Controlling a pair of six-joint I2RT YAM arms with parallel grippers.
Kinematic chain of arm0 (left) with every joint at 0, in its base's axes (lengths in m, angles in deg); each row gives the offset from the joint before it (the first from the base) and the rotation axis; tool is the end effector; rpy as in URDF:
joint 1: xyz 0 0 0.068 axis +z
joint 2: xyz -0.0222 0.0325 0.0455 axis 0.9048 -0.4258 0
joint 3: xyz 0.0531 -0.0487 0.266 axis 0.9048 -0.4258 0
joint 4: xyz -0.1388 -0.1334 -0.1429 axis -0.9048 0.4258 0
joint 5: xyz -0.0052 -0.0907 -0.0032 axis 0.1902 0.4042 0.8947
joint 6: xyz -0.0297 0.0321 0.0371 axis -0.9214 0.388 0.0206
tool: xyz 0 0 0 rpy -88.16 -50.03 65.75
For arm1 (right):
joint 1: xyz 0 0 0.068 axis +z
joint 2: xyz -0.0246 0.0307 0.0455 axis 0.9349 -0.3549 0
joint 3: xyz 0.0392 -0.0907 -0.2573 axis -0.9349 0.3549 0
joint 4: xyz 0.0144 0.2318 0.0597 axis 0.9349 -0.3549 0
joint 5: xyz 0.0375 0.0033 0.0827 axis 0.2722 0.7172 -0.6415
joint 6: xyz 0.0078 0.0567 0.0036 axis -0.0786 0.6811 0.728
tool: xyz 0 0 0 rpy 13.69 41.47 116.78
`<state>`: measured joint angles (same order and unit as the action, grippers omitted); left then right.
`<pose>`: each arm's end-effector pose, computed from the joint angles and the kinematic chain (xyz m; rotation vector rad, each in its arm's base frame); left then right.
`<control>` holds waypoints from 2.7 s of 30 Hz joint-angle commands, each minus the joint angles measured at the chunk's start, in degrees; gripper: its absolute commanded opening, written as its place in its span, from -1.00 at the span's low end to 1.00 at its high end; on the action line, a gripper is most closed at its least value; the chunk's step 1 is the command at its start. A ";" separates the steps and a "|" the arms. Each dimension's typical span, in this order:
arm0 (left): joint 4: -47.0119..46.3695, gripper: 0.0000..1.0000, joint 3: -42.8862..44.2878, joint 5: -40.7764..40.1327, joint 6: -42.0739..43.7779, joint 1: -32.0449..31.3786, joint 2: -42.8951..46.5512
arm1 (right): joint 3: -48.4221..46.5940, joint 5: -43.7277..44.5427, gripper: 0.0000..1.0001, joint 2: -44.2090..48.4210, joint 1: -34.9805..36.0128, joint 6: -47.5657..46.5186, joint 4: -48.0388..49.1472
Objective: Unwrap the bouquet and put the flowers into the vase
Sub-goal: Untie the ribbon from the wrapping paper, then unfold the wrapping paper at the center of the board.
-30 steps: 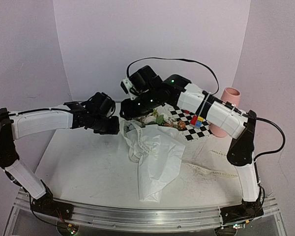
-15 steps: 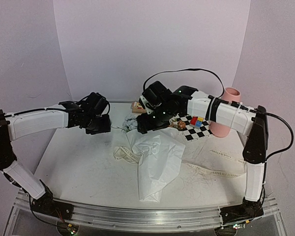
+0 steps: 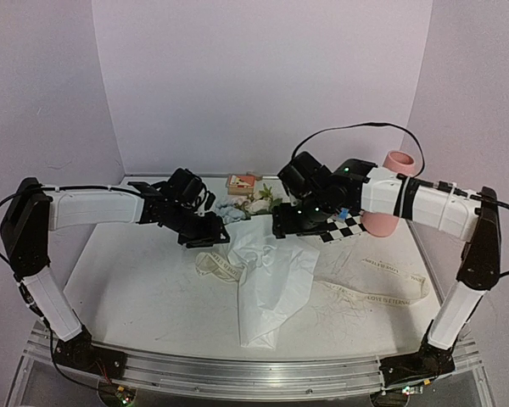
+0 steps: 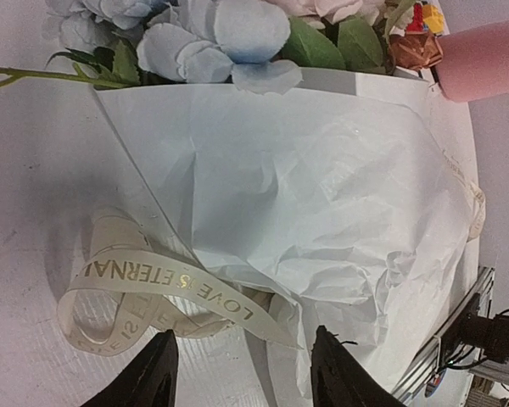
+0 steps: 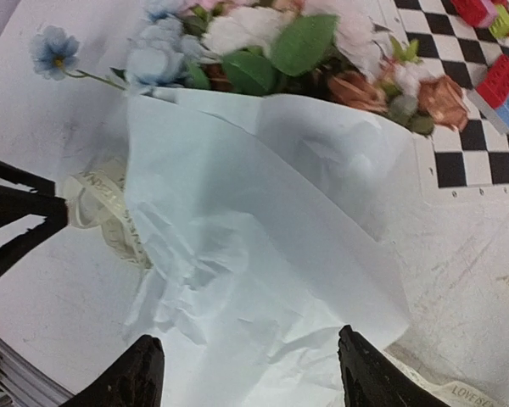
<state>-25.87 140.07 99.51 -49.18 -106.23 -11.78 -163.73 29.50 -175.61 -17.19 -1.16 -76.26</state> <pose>0.2539 -0.2355 0.2357 0.2276 2.6400 -0.7829 0.2461 0.3026 0.3181 -0.2415 2.2775 0.6015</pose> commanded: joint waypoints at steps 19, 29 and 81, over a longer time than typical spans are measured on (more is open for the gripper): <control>3.46 0.06 -0.67 -5.64 -8.31 0.81 -9.12 | 32.13 -16.27 0.97 17.66 -10.97 14.11 14.80; 9.39 -0.13 -6.57 -25.34 -17.23 5.52 1.14 | 34.83 -19.16 0.97 17.20 -10.97 14.85 23.78; 3.91 0.17 -4.97 -19.15 1.72 9.96 18.97 | 17.76 -38.98 0.96 6.86 -6.87 4.72 38.92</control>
<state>-21.79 132.83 81.18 -49.21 -96.30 3.46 -135.68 -3.78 -166.23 -29.61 8.44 -42.89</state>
